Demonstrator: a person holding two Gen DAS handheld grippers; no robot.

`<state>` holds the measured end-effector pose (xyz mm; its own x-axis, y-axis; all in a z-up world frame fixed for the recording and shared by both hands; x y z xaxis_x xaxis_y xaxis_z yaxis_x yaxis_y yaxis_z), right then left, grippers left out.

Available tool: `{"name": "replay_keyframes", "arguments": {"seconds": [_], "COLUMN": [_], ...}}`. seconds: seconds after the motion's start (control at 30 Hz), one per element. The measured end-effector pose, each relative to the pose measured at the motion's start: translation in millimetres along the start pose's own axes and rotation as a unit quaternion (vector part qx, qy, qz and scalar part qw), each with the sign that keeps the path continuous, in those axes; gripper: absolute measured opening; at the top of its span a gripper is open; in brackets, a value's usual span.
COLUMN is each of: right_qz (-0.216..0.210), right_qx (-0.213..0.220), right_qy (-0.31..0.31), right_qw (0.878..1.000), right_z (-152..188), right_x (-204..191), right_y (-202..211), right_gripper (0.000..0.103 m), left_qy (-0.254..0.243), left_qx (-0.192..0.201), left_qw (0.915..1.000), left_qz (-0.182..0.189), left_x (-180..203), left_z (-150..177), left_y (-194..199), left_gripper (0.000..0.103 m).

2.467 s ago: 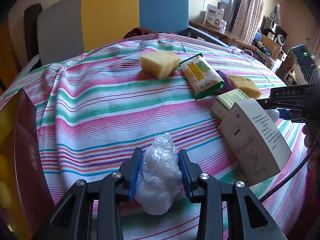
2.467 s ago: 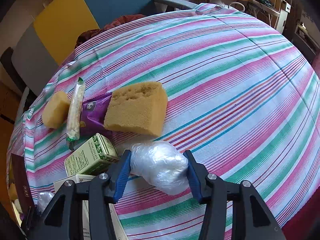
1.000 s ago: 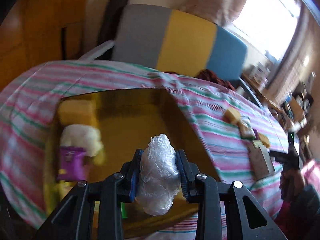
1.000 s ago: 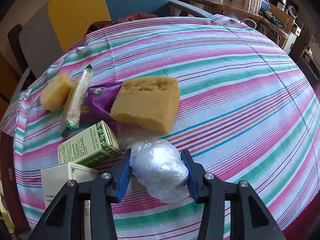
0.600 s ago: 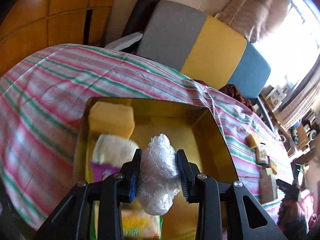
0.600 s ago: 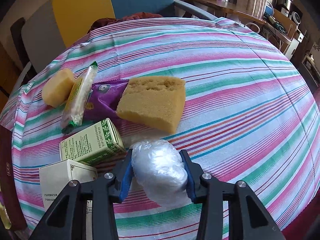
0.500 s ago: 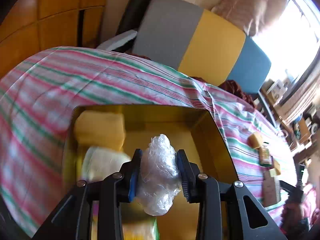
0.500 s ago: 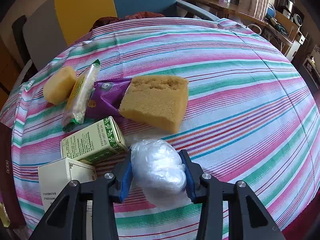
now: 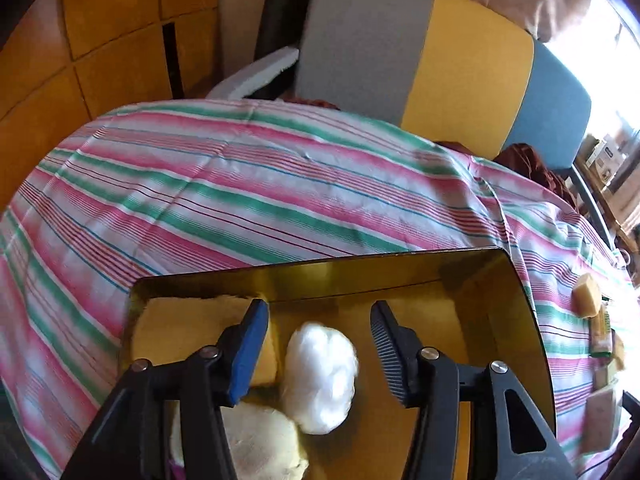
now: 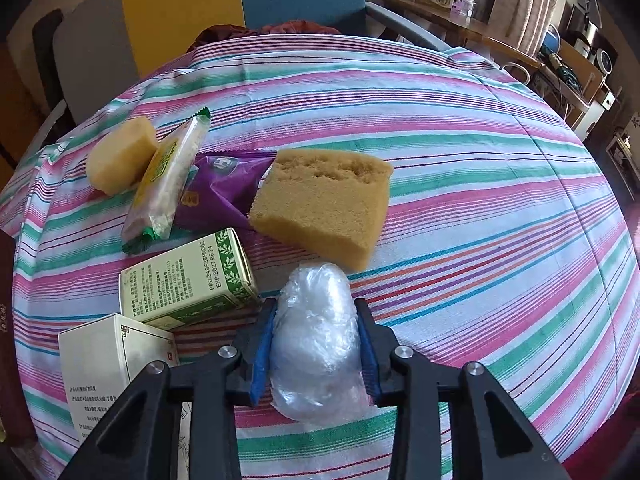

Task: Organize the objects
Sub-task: 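Drop the wrapped item into the gold tray with the left gripper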

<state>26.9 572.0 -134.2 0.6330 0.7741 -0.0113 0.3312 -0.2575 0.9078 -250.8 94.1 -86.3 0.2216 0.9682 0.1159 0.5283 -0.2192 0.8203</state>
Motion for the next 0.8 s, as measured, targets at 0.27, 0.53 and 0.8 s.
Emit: {"name": "replay_keyframes", "arguments": {"seconds": [0.27,0.53,0.8], "right_qz": [0.008,-0.059,-0.157], "right_qx": [0.019,0.107,0.127], "right_qy": [-0.038,-0.057,0.039], "right_qw": [0.999,0.991,0.979], "right_z": [-5.3,-14.6,-7.8], "right_x": [13.6,4.8,-101.0], "right_y": [9.7,59.6,108.9], "right_gripper": [0.034,0.034,0.034], "left_qy": [-0.01,-0.034,-0.03], "left_qx": [0.062,0.092,0.105], "left_qw": [0.998,0.995,0.9934], "left_qz": [0.003,-0.021,-0.035], "left_x": [-6.2,-8.0,-17.9], "left_z": [30.8,84.9,112.9], "left_y": [68.7,120.2,142.4], "left_gripper": [0.054,0.055,0.058]}}
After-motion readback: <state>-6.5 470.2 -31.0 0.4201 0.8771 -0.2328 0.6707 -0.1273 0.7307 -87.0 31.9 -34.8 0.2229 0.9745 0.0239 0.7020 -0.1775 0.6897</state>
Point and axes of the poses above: each gripper's, at about its wrist camera, not at the fingertips, and y roughly against the way its jaws point, x to its right, z to its underside, the point moved 4 cm from there along -y, roughly the way its jaws point
